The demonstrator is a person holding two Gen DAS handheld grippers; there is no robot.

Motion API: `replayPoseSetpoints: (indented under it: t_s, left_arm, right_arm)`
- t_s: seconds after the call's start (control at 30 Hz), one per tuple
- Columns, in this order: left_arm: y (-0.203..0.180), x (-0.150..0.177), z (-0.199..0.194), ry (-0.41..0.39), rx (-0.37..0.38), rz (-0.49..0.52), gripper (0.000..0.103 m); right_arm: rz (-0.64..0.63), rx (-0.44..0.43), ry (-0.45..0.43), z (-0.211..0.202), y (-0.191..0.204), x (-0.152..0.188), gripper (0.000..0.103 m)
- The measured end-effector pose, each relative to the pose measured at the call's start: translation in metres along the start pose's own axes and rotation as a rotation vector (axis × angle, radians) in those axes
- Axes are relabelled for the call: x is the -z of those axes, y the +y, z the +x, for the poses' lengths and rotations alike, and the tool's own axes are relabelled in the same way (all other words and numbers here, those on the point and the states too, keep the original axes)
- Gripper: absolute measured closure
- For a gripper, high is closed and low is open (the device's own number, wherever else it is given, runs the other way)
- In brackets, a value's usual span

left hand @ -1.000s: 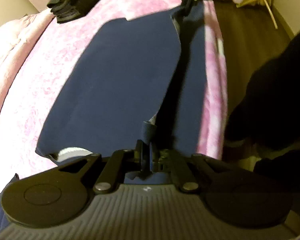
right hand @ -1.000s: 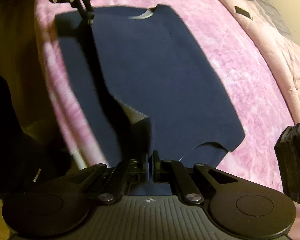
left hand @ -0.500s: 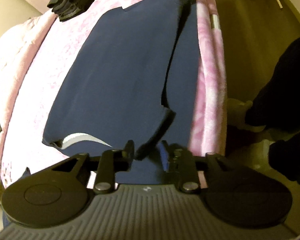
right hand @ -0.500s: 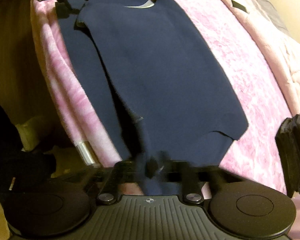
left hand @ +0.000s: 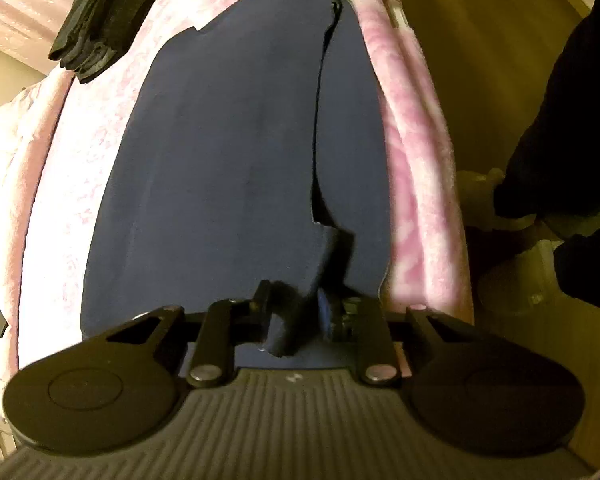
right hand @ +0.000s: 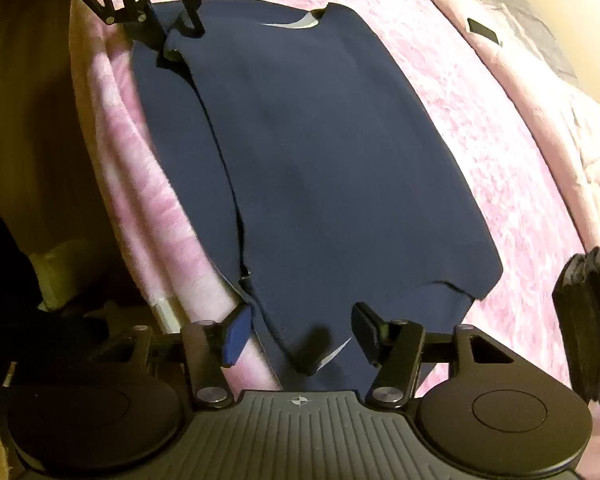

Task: Fold clothes
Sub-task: 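Fold the side of the navy top inward with both grippers toward its middle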

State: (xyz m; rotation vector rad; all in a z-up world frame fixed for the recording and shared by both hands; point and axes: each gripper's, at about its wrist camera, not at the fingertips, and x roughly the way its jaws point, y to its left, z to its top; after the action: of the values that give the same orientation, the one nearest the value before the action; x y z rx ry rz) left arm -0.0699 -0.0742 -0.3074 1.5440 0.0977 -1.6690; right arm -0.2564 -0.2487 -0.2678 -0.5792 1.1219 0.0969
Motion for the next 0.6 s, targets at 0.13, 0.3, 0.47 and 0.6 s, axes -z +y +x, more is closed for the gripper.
replayPoseSetpoints:
  t_s: [0.13,0.3,0.47,0.6]
  left_arm:
    - [0.008,0.001,0.000,0.006,0.021,-0.047,0.083]
    - [0.012,0.003,-0.004,0.007,0.022,-0.089,0.083]
    - [0.011,0.004,-0.004,0.013,0.012,-0.106,0.083]
    - [0.007,0.005,-0.004,0.014,-0.001,-0.114,0.083]
  right_arm:
    - [-0.090,-0.009,0.030,0.007,0.006,0.001,0.047]
    - [-0.030,0.015,-0.005,-0.013,-0.012,0.002,0.047]
    - [-0.043,0.004,-0.011,-0.016,-0.009,0.005,0.047]
    - [-0.055,-0.005,-0.016,-0.018,-0.007,0.008,0.047]
